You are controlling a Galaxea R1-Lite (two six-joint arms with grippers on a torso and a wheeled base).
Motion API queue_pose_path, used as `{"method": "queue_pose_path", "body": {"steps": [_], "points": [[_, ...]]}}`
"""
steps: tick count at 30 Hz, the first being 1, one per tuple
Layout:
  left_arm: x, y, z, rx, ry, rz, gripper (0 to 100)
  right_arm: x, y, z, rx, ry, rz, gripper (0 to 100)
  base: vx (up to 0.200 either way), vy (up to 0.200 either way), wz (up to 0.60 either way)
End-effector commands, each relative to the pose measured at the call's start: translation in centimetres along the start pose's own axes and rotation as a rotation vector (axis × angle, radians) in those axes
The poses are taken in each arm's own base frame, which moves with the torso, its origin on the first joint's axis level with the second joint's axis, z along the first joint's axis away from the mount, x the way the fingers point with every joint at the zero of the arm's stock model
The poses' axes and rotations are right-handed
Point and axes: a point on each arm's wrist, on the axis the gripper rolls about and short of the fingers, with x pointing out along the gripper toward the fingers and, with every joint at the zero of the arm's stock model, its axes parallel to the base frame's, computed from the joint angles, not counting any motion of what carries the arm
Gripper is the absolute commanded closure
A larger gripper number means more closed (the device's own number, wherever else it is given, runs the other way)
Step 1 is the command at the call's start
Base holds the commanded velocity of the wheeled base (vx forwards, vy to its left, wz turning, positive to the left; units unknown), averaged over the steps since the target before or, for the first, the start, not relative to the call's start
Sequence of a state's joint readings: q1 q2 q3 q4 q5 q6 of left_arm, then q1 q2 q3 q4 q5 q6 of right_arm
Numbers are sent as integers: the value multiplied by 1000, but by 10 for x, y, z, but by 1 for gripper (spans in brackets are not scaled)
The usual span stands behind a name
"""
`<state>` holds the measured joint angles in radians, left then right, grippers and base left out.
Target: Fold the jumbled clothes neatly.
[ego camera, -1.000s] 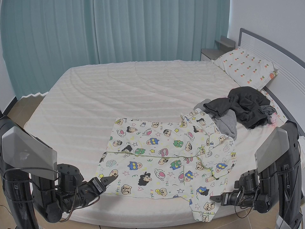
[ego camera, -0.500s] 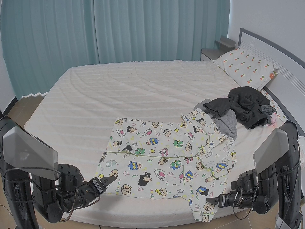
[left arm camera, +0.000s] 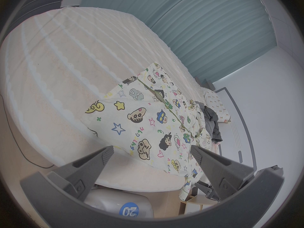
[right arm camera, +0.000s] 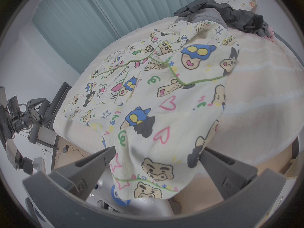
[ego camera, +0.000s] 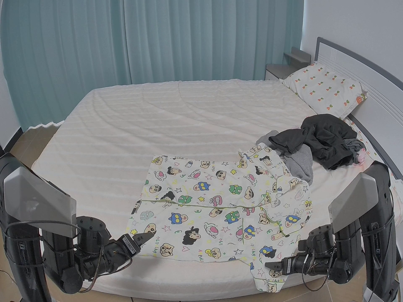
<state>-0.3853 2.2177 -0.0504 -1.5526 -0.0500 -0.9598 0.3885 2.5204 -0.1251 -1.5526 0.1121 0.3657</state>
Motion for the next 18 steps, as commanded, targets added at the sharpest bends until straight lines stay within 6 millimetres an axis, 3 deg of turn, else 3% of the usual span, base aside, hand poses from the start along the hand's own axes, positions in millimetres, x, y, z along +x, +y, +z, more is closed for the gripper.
{"method": "queue_pose_path", "body": {"steps": [1,18], "points": [[0,-1,1,0,-10,-13,0,4,0,-2,-1,2,-8,100,0,0,0],[-1,-1,0,12,-12,-6,0,-17,-9,-14,7,52,-117,100,0,0,0]]}}
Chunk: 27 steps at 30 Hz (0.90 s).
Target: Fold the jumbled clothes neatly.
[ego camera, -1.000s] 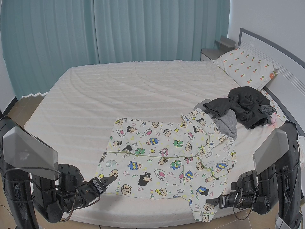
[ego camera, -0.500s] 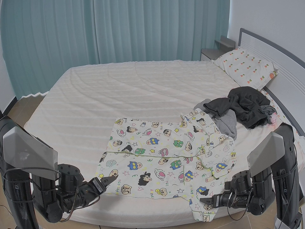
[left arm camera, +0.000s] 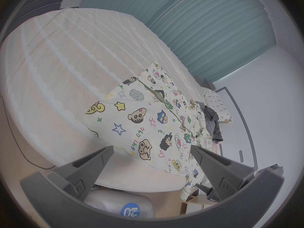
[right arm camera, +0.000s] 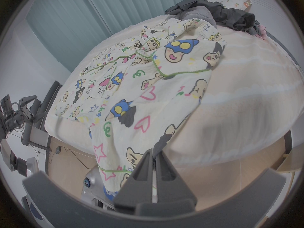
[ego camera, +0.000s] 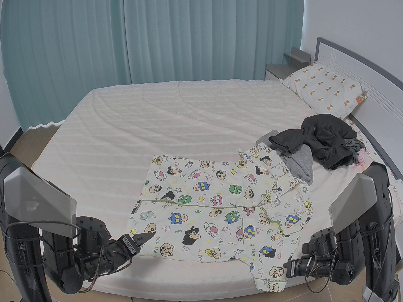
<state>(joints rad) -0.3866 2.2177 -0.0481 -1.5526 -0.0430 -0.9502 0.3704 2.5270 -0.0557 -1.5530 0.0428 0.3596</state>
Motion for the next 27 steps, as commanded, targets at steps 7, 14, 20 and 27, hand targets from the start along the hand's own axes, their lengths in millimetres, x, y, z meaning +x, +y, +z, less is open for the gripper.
{"method": "queue_pose_path", "body": {"steps": [7,14,20,27], "points": [[-2,0,0,19,-4,-3,0,-11,-16,-5,-10,35,-85,100,0,0,0],[-1,4,-2,82,-15,35,0,-17,-24,-8,-8,101,-126,100,0,0,0],[2,7,-1,92,-28,51,0,-22,-25,-10,-8,139,-162,100,0,0,0],[10,1,22,64,-129,3,0,-31,-15,1,7,67,-128,100,0,0,0]]}}
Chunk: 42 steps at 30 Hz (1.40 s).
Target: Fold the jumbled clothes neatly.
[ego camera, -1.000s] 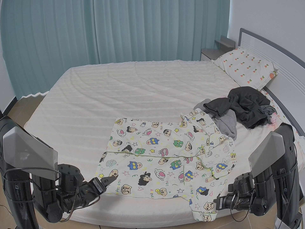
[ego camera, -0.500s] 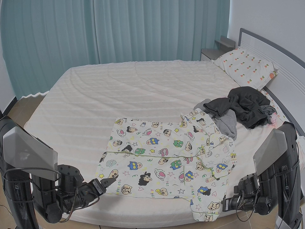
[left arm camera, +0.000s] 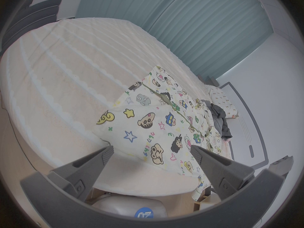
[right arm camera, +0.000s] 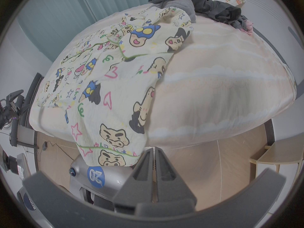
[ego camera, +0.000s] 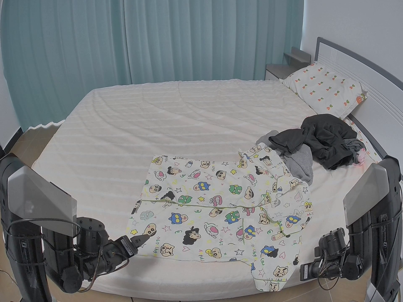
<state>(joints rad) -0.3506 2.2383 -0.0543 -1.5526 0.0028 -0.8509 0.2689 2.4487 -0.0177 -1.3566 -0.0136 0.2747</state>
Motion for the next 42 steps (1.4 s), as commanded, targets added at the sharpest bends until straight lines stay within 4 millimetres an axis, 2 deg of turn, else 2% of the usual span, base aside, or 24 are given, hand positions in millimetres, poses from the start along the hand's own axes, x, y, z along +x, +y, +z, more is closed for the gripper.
{"method": "queue_pose_path", "body": {"steps": [1,2,8,13,20,23,28,33,37,42], "points": [[9,-10,20,-13,-94,-69,0,-17,10,7,10,-63,39,100,0,0,0],[12,-12,23,3,-109,-83,0,-21,14,9,16,-84,54,0,0,0,0],[30,-15,50,103,-208,-107,0,-45,37,20,105,-218,140,0,0,0,0],[45,-5,66,94,-100,-77,0,-72,49,29,244,-323,220,0,0,0,0],[63,2,73,53,67,13,0,-78,47,30,264,-337,215,0,0,0,0],[72,1,75,54,71,14,0,-77,48,29,270,-329,215,0,0,0,0],[97,0,78,64,50,21,0,-77,49,29,258,-330,219,0,0,0,0],[108,-3,76,80,64,56,0,-77,50,29,254,-330,221,0,0,0,0],[116,-13,60,164,69,105,0,-77,50,28,253,-328,221,0,0,0,0],[117,-37,34,233,101,79,0,-77,50,28,256,-328,221,0,0,0,0]]}}
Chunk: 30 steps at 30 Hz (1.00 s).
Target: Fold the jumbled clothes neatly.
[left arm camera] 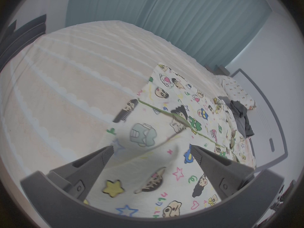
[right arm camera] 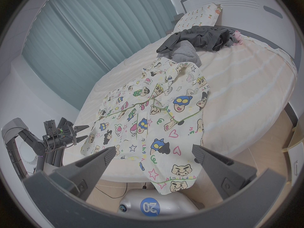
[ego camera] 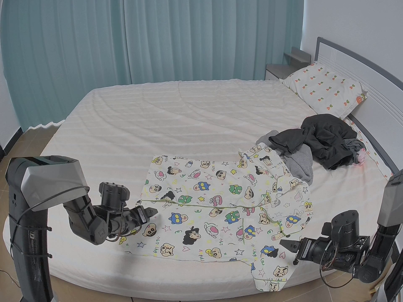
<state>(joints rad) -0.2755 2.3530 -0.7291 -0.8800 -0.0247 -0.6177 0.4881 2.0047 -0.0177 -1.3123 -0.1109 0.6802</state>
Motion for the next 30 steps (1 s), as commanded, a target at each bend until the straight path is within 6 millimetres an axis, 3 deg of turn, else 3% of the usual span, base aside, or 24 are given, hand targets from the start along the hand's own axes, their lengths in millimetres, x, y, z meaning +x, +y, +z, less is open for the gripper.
{"method": "queue_pose_path", "body": {"steps": [1,9,19,26,30], "points": [[4,-22,-21,62,39,-27,0,-3,-2,-3,0,12,-8,0,0,0,0],[-9,-43,-47,125,92,-73,0,-3,-2,-3,-3,13,-6,0,0,0,0],[-26,-53,-80,191,102,-148,0,-3,-1,-3,-8,15,-6,0,0,0,0],[-28,-51,-89,206,100,-153,0,-2,-2,-3,-8,16,-7,0,0,0,0],[-28,-44,-91,210,41,-48,0,-2,-2,-4,-8,18,-9,0,0,0,0]]}}
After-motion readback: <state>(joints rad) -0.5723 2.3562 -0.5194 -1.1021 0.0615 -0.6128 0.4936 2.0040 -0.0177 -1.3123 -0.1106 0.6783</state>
